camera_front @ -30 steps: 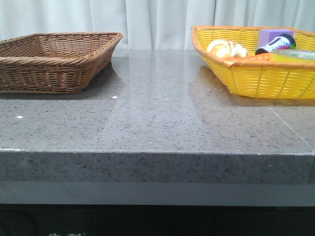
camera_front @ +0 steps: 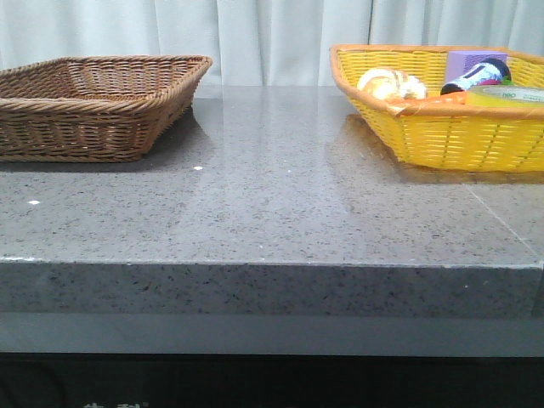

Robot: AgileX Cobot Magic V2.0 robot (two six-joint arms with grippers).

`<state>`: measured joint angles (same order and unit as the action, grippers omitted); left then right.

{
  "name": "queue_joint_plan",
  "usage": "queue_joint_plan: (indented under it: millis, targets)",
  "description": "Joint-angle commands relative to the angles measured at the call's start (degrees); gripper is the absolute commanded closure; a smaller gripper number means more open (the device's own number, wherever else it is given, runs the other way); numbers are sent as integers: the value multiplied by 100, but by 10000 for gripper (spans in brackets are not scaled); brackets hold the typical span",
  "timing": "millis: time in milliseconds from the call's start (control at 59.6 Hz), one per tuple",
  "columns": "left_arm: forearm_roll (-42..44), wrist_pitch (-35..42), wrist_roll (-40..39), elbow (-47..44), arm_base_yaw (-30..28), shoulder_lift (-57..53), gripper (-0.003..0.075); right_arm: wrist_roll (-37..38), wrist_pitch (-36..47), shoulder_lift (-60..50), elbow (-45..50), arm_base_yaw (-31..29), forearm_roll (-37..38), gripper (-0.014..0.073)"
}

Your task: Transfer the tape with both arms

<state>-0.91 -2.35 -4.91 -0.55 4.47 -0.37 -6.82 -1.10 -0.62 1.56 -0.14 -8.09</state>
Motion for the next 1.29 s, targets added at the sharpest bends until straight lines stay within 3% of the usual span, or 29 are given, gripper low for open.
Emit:
queue_joint_plan:
  millis: [0, 386, 554, 856, 1275]
  targets:
    - [-48, 575, -23, -214, -12, -90, 740, -17, 520, -147, -147, -44, 21, 662]
    - [-48, 784, -23, -175, -12, -90, 740, -13, 634, -147, -176, -44, -78, 662]
    - [-48, 603, -23, 327, -12, -90, 740, -13, 501, -147, -670, -44, -180, 662]
    - [-38, -686, -23, 2134, -12, 226, 740, -13, -930, 225, -2526, -44, -129, 662]
    - [-38, -2985, -23, 4627, -12, 2459, 740, -13, -2906, 2442, -4672, -44, -111, 662]
